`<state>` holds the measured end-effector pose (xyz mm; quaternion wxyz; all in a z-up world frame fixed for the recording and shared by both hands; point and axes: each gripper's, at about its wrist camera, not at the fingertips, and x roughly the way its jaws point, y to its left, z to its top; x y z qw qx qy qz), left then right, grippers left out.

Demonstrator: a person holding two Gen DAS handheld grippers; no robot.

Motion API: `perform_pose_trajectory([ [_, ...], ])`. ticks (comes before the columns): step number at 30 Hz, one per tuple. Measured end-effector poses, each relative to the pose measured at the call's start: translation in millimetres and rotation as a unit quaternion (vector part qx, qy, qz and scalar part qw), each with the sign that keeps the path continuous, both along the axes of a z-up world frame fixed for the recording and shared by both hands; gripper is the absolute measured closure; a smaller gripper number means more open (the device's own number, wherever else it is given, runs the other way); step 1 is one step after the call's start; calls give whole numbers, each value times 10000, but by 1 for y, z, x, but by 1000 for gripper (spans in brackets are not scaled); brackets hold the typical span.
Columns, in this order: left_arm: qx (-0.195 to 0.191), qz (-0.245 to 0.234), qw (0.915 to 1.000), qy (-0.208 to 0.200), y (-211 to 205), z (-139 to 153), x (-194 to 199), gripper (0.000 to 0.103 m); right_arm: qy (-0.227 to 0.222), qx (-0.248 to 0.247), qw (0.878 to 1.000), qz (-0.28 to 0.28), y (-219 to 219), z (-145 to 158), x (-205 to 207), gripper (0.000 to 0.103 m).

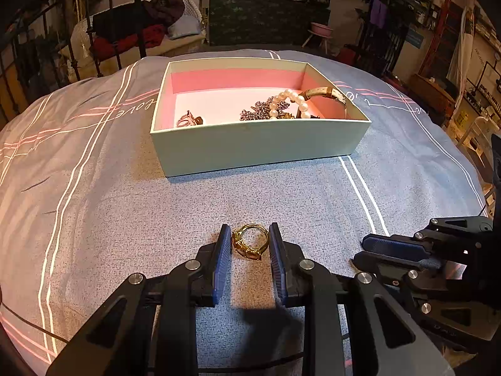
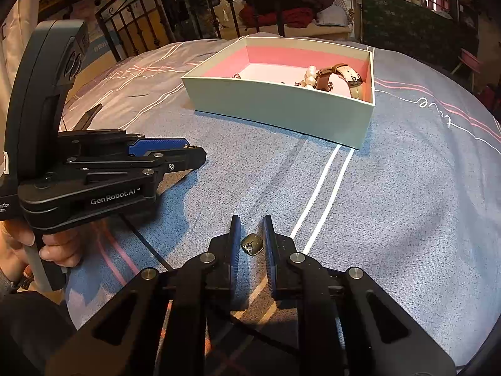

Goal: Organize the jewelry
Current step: 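Close the left tool on the gold ring while the right tool closes on the gold charm, then carry ring and charm into the box and open both tools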

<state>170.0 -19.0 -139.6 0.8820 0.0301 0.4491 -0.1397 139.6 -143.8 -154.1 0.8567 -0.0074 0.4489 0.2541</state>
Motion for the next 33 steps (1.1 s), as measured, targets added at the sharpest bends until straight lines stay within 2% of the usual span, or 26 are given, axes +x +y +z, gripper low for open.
perform_pose_trajectory([
  [3, -14, 2, 10000, 7, 0, 0, 0, 78, -9, 6, 10000, -15, -3, -1, -5, 83],
  [6, -13, 3, 10000, 9, 0, 0, 0, 78, 7, 48, 10000, 15, -4, -2, -8, 72],
  [11, -37, 5, 10000, 17, 2, -1, 0, 78, -83, -69, 9999, 48, -3, -3, -13, 71],
  [16, -58, 3, 10000, 26, 3, 0, 0, 78, -64, -68, 9999, 107, -2, -2, -14, 81],
  [20, -67, 9, 10000, 36, 3, 1, 0, 78, -23, 10, 9999, 111, -4, -2, -14, 84],
  [22, -67, 10, 10000, 36, 4, 1, 0, 78, -14, 40, 9999, 114, -4, -2, -14, 90],
  [33, -62, -28, 10000, -17, 2, 4, -2, 78, -222, 59, 9997, 119, -6, 14, -12, 91],
])
